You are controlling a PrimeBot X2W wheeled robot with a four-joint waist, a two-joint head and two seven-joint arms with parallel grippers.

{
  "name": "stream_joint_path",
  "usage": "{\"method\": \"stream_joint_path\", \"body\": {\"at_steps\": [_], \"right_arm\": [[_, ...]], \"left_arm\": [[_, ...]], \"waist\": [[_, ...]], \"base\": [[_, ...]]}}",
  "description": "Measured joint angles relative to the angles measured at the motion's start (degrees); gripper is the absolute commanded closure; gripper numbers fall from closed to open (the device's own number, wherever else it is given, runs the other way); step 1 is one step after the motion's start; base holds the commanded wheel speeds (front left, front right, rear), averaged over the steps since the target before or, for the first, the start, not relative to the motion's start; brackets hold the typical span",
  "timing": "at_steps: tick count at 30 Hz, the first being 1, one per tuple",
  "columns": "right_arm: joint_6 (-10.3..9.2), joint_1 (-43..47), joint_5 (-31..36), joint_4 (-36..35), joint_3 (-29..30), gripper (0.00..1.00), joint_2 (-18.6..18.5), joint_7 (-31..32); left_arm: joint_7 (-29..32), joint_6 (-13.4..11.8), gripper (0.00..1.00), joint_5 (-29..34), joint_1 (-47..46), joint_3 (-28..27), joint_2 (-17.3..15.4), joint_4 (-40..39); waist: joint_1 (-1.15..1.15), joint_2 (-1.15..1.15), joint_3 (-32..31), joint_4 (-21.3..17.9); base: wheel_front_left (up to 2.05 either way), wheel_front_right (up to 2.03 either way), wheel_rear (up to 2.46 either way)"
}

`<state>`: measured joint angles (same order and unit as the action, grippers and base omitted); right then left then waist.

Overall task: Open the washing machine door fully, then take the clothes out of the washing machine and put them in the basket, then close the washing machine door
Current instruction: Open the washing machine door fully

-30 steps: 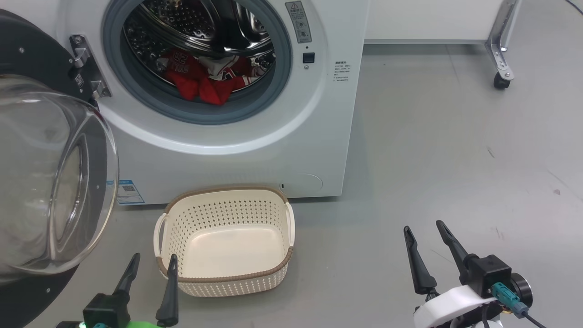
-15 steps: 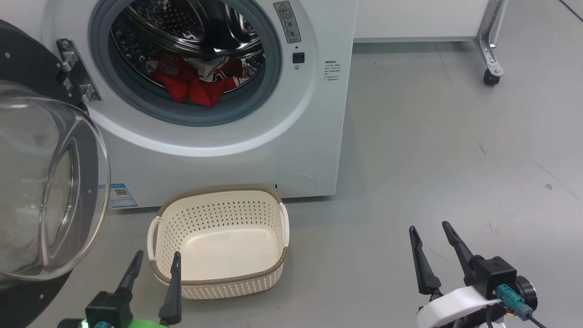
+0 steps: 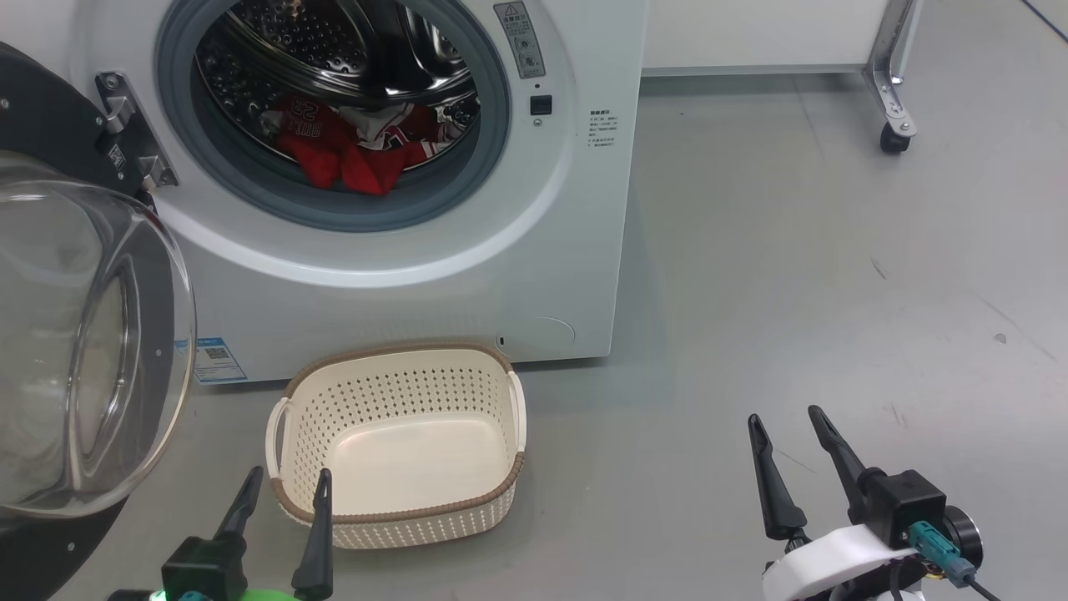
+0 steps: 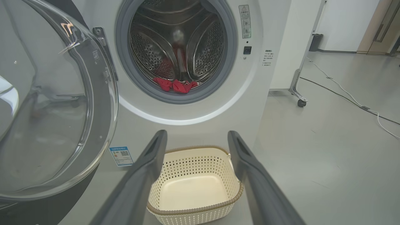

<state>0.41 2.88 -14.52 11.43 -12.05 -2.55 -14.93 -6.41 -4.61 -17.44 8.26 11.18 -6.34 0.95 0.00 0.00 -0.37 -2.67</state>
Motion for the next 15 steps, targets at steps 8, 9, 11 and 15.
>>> {"method": "stream_joint_path", "body": {"at_steps": [8,9,11,15], "right_arm": [[0.00,0.00,0.00,-0.01,-0.03,0.00,0.00,0.00],[0.00,0.00,0.00,-0.01,-0.03,0.00,0.00,0.00],[0.00,0.00,-0.01,0.00,-0.05,0.00,0.00,0.00],[0.00,0.00,-0.02,0.00,-0.09,0.00,0.00,0.00]], "left_arm": [[0.66,-0.47,0.00,0.98,0.01,0.02,0.01,-0.51],[0.83,-0.47,0.00,0.98,0.01,0.04,0.01,-0.58],[0.86,-0.48,0.00,0.99,0.02,0.04,0.01,-0.84],[0.88,-0.70,0.00,1.14,0.02,0.03,0.03,-1.08]], "waist": [[0.00,0.00,0.03,-0.05],[0.00,0.00,0.04,-0.06],[0.00,0.00,0.06,-0.08],[0.00,0.00,0.09,-0.13]], "base": [[0.27,-0.27,0.00],[0.44,-0.44,0.00],[0.50,-0.50,0.00],[0.63,-0.63,0.00]]}}
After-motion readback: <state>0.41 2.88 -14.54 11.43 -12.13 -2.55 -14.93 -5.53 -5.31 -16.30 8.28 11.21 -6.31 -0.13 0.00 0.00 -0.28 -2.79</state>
